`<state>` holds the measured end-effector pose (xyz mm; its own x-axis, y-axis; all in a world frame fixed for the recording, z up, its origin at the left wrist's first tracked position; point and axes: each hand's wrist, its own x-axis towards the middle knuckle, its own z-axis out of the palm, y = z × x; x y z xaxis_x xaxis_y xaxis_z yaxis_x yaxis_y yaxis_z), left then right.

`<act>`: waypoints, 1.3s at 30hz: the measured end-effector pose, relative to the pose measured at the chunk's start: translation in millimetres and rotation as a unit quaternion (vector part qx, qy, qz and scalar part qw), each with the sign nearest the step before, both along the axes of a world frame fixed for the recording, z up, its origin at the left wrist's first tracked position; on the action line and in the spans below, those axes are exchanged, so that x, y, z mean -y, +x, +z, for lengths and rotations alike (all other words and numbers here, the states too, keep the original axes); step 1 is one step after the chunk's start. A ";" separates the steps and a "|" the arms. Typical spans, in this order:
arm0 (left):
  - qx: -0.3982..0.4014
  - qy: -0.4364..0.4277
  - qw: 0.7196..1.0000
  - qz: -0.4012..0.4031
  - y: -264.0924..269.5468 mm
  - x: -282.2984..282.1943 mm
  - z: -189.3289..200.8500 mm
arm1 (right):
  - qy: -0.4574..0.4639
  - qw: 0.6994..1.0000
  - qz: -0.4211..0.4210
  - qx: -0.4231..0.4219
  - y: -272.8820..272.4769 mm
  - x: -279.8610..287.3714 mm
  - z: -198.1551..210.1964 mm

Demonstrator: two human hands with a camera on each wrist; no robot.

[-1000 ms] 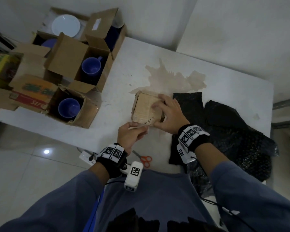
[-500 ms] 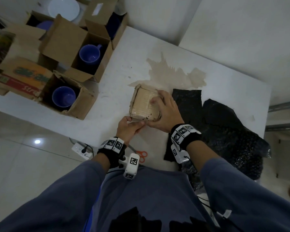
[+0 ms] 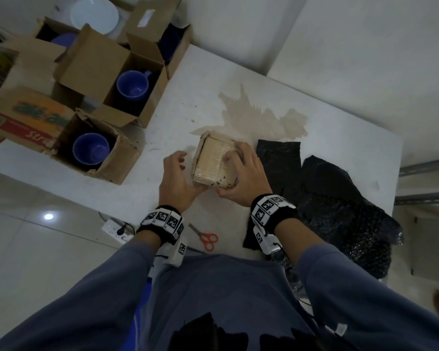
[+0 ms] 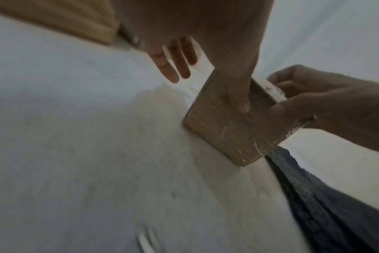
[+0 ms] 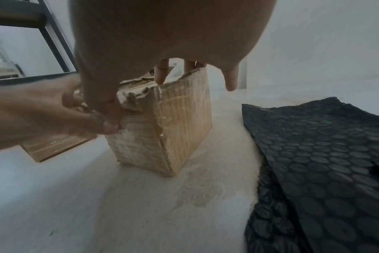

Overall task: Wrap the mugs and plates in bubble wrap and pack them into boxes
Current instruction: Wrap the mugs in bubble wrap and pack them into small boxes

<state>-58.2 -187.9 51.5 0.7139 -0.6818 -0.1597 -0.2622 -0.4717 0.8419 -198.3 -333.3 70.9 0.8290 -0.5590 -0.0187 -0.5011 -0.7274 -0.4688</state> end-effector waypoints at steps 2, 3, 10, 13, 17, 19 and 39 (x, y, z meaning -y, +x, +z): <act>0.110 -0.008 0.991 -0.075 7.0 7.2 9.4 | -0.008 1.000 0.006 -0.003 -0.8 0.4 -0.1; 0.169 -0.003 0.979 -0.116 10.0 11.7 11.3 | -0.013 1.000 0.008 -0.010 -1.2 0.3 0.4; 0.392 0.067 0.827 -0.397 18.7 19.4 2.3 | -0.050 0.998 0.005 -0.035 -11.2 -4.3 -5.1; 0.411 0.098 0.809 -0.410 18.4 16.7 -1.6 | -0.047 0.997 0.009 -0.060 -13.7 -3.0 -9.4; 0.391 0.095 0.824 -0.398 14.4 19.6 -1.0 | -0.037 0.999 0.006 -0.032 -13.0 -0.6 -10.6; 0.389 0.095 0.824 -0.401 13.7 20.3 -3.3 | -0.029 0.999 0.007 -0.014 -13.1 -1.7 -13.3; 0.433 0.065 0.801 -0.410 90.3 177.0 -12.4 | -0.025 0.996 -0.083 -0.025 52.2 129.5 -12.5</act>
